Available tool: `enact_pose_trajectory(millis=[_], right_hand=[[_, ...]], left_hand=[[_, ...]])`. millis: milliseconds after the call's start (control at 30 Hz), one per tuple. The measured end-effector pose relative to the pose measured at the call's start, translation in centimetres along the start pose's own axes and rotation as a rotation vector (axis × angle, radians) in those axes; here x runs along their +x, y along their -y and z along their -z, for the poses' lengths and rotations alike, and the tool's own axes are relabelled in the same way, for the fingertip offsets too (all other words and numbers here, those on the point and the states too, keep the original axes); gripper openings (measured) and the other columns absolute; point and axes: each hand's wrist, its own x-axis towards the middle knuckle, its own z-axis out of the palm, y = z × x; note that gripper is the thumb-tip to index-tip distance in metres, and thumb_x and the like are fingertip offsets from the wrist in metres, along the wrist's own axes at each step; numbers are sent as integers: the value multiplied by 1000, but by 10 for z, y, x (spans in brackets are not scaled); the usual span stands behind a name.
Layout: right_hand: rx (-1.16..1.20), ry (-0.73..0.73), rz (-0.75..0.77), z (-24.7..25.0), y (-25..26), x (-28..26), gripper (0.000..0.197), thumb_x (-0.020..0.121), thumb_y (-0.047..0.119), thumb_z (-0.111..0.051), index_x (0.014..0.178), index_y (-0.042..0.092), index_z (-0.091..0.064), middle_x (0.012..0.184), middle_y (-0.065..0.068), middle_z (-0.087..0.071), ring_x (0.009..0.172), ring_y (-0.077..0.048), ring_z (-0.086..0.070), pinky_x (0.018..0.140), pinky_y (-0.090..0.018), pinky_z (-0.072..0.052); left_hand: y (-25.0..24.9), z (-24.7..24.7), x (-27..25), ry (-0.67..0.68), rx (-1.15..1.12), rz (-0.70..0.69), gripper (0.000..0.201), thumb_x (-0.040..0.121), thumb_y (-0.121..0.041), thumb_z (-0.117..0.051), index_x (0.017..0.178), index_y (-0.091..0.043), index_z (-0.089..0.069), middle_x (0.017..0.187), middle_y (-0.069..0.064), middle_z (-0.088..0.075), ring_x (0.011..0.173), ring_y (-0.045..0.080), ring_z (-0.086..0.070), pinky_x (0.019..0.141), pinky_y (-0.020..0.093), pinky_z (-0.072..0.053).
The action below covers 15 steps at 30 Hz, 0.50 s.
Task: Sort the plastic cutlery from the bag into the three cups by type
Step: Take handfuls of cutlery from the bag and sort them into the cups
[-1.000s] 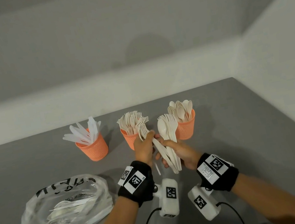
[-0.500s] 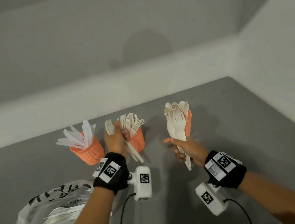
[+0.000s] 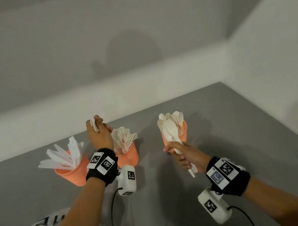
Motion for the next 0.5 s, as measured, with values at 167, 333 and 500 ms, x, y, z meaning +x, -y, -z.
enact_pose_trajectory(millis=[167,333,500], right_hand=[[-66,-31,17,0,-1,2,20,94,27,-45,88,12,-56,44,8,-30,33,-4,-23,34,-16,-22],[-190,-47,42,-5,-2,2,22,95,30,-45,84,14,-54,54,3,-29,35,-4,-24,35,-16,-25],[-236,-69,78,-13,-2,4,27,96,35,-43,85,12,-55,53,2,-31,34,-4,-24,35,-15,-25]], left_hand=[[44,8,-8,218,726,-217,48,87,-37,-35,92,1,-63,97,22,-60,96,36,-51,83,41,-38],[55,19,-10,245,808,-320,19,85,-12,-56,97,1,-63,103,22,-58,98,39,-52,84,43,-41],[42,17,-9,311,708,-370,38,88,-1,-50,126,-4,-49,130,17,-49,114,33,-52,93,40,-45]])
